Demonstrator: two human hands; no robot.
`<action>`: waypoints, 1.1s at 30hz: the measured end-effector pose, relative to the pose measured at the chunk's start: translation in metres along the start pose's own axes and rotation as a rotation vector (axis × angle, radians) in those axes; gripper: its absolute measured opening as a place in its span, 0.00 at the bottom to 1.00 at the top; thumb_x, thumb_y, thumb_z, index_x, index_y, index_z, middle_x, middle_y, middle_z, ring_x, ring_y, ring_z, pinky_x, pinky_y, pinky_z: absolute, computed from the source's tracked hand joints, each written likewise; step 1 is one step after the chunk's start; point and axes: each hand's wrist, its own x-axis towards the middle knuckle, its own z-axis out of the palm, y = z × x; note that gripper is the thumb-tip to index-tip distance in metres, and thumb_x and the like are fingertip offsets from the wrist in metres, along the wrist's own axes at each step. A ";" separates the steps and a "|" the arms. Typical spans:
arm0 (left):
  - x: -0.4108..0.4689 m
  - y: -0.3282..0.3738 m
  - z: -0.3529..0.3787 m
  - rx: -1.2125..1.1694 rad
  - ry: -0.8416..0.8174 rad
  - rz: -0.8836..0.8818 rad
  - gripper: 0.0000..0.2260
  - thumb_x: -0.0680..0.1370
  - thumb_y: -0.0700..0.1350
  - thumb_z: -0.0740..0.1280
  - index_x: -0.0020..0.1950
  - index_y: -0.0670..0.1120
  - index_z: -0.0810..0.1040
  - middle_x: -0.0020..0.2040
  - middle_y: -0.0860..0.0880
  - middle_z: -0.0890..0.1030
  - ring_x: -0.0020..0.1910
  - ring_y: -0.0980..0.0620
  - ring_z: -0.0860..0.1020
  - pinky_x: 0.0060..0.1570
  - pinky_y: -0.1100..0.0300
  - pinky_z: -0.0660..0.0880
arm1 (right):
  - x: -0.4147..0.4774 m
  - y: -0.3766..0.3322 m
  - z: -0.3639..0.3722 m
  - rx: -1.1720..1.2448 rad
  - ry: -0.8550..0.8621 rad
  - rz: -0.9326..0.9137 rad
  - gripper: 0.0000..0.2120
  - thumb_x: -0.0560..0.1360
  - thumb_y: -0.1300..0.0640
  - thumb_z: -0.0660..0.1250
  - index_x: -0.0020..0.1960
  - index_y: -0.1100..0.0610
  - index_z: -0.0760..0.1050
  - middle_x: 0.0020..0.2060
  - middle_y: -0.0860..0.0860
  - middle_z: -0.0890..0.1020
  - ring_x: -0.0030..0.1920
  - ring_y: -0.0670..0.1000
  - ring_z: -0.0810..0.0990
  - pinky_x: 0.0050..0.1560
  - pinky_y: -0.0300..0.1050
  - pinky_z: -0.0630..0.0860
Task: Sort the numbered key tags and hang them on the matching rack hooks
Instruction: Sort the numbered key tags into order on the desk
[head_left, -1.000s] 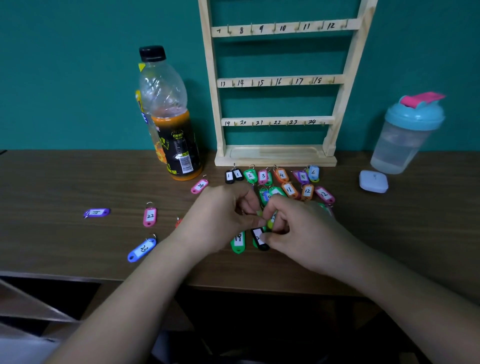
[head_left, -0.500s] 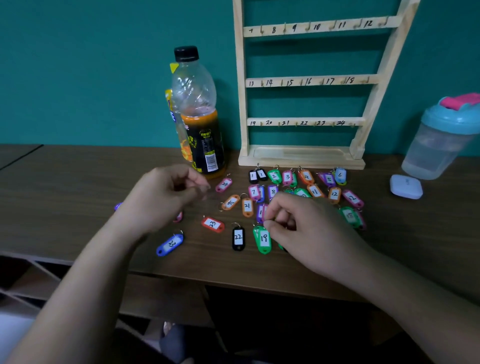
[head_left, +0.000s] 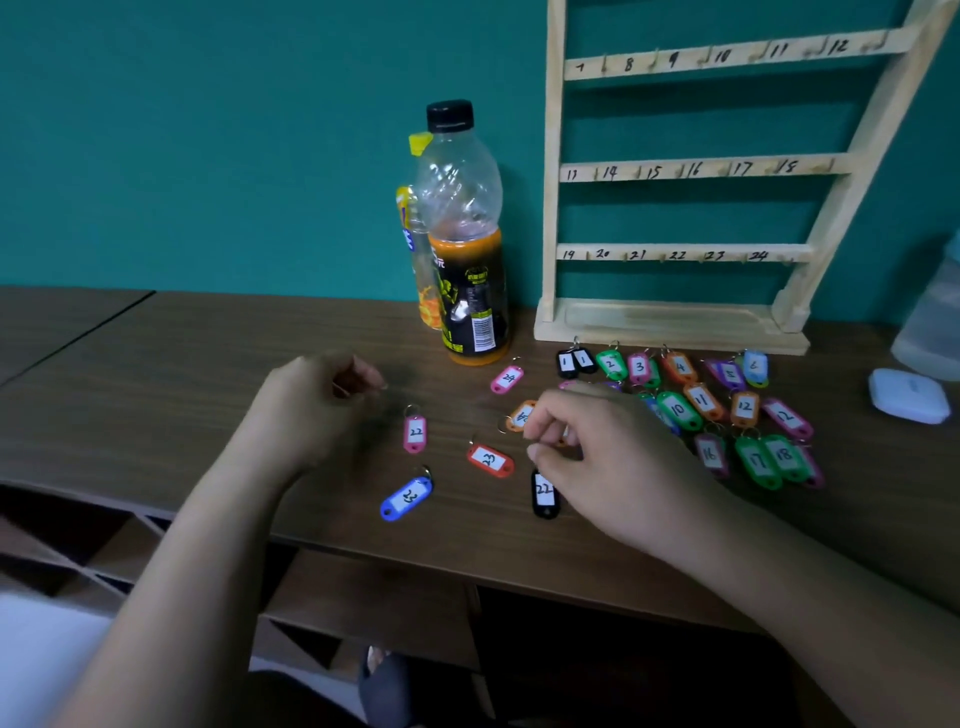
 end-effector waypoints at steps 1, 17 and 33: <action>0.001 -0.002 0.000 0.008 0.010 -0.002 0.03 0.78 0.48 0.76 0.48 0.56 0.84 0.46 0.58 0.84 0.47 0.60 0.80 0.43 0.65 0.72 | 0.003 0.000 0.000 0.002 0.006 0.006 0.05 0.77 0.55 0.75 0.48 0.46 0.80 0.42 0.40 0.79 0.47 0.38 0.76 0.43 0.30 0.68; 0.016 -0.032 0.002 0.190 -0.019 -0.171 0.11 0.78 0.41 0.73 0.57 0.55 0.84 0.54 0.51 0.84 0.54 0.47 0.82 0.51 0.56 0.76 | 0.030 0.015 -0.018 -0.034 -0.093 0.080 0.05 0.79 0.55 0.72 0.50 0.45 0.83 0.41 0.39 0.82 0.45 0.36 0.80 0.42 0.35 0.74; 0.011 -0.023 0.001 -0.301 0.098 -0.082 0.16 0.79 0.32 0.68 0.52 0.53 0.85 0.47 0.54 0.87 0.48 0.53 0.85 0.48 0.56 0.78 | 0.022 0.009 -0.018 -0.093 -0.247 0.003 0.06 0.76 0.47 0.77 0.42 0.45 0.82 0.43 0.39 0.80 0.51 0.39 0.76 0.55 0.46 0.71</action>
